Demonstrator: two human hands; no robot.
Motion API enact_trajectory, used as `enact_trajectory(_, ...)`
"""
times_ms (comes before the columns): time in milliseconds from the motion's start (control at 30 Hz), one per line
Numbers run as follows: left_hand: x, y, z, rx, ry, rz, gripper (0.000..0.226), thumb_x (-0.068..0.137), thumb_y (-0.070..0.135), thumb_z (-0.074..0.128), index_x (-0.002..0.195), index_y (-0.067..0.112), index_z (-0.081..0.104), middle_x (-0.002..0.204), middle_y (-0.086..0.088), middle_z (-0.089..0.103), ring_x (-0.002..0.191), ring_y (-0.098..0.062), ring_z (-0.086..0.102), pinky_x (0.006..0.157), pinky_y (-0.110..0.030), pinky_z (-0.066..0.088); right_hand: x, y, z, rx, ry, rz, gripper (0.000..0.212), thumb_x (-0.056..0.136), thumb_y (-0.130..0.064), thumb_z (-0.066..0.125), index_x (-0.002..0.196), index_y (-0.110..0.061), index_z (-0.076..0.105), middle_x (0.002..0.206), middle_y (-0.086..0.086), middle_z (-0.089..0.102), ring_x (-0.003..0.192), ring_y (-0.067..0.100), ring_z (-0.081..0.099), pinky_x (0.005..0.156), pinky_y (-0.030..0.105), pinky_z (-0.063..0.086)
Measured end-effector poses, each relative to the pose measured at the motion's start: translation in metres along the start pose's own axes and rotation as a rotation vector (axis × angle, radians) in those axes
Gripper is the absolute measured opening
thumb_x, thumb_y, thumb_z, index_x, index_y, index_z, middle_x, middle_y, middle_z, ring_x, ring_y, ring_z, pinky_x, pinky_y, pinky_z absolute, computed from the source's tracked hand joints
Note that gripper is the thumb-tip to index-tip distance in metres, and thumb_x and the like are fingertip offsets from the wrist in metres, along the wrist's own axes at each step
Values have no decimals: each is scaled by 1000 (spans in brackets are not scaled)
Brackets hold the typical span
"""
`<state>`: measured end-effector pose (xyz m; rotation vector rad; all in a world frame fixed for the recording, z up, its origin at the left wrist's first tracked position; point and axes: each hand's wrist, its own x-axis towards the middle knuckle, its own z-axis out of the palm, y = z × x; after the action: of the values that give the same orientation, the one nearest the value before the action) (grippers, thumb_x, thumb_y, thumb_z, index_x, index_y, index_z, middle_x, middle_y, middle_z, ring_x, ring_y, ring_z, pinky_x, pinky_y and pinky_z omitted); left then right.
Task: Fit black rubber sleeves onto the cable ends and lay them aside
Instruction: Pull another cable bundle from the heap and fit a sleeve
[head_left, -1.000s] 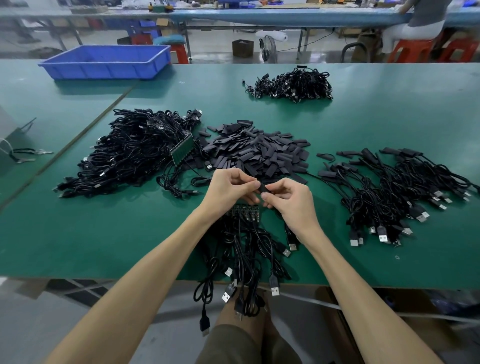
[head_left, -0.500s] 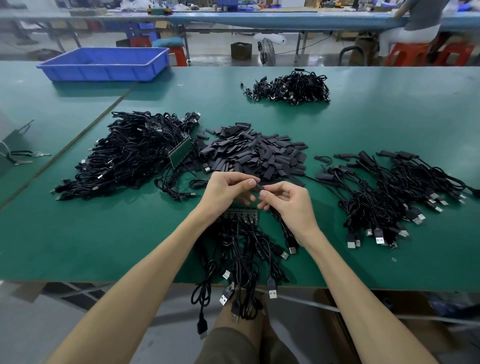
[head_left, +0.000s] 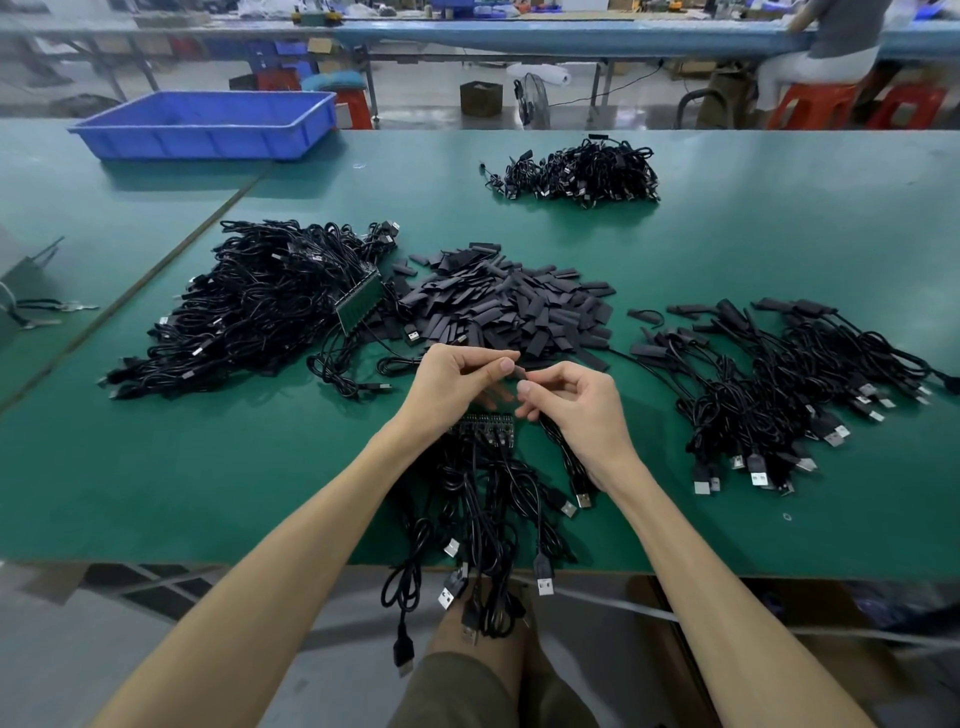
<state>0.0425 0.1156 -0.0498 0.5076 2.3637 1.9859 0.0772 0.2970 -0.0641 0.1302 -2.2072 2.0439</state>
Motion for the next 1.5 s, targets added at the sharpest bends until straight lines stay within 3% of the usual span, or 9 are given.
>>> enact_trajectory(100, 0, 0, 2, 106, 10, 23, 21, 99, 16, 66, 114, 5, 76, 85, -2, 79, 73, -19, 75, 64, -30, 60, 0, 1, 0, -18, 10, 4, 7, 90, -8, 78, 96, -6, 75, 74, 11, 77, 70, 26, 76, 71, 29, 61)
enact_trajectory(200, 0, -2, 3, 258, 29, 72, 20, 100, 22, 66, 104, 10, 81, 102, 10, 76, 73, -8, 74, 64, -21, 57, -1, 1, -1, -28, 17, 12, 8, 90, -8, 78, 97, -6, 75, 74, 11, 77, 70, 25, 76, 72, 31, 61)
enact_trajectory(333, 0, -3, 4, 372, 48, 126, 21, 99, 26, 66, 103, 12, 82, 108, 5, 77, 72, -9, 74, 63, -13, 52, -1, 1, -1, -32, 21, 13, 7, 91, -8, 78, 97, -6, 75, 75, 11, 77, 69, 24, 76, 73, 32, 62)
enact_trajectory(533, -1, 0, 4, 268, 64, 91, 21, 99, 21, 67, 115, 12, 77, 84, 12, 78, 68, -8, 74, 63, -13, 54, 0, -1, 0, -19, 21, 15, 8, 91, -8, 78, 97, -6, 75, 73, 11, 77, 68, 21, 75, 70, 27, 60)
enact_trajectory(700, 1, 1, 0, 75, 43, 3, 18, 97, 9, 68, 112, 1, 74, 83, -8, 78, 69, -27, 76, 63, -37, 63, 0, 0, 0, -6, 27, 27, 13, 88, -9, 81, 97, -6, 73, 76, 10, 77, 73, 24, 77, 73, 29, 61)
enact_trajectory(1067, 7, 10, -14, -136, 150, -47, 12, 92, 8, 73, 103, 4, 77, 80, -16, 76, 71, -23, 73, 70, -29, 61, 3, 3, 3, -146, 40, 10, 12, 90, -26, 81, 99, -20, 78, 98, -5, 76, 91, 8, 72, 86, 27, 57)
enact_trajectory(1233, 6, 22, 1, -313, 170, -194, 24, 98, 21, 67, 112, 1, 68, 92, -13, 73, 79, -24, 75, 68, -31, 62, 2, 1, 1, -105, 55, 3, 8, 92, -30, 78, 92, -22, 81, 90, -3, 77, 85, 14, 70, 81, 30, 54)
enact_trajectory(1367, -1, 28, 17, -33, 7, -209, 24, 102, 26, 61, 111, 5, 69, 101, -12, 75, 83, -23, 74, 70, -34, 63, 2, 2, -6, 92, 184, 29, 5, 93, -23, 78, 96, -23, 81, 91, 0, 79, 86, 12, 73, 80, 30, 59)
enact_trajectory(1500, -4, 37, 27, 383, -250, -151, 24, 98, 40, 64, 99, 17, 73, 81, 3, 74, 66, -10, 67, 61, -25, 52, 3, 2, -7, 186, 263, 79, 8, 88, -22, 81, 96, -24, 83, 105, 2, 79, 106, 18, 73, 98, 37, 57)
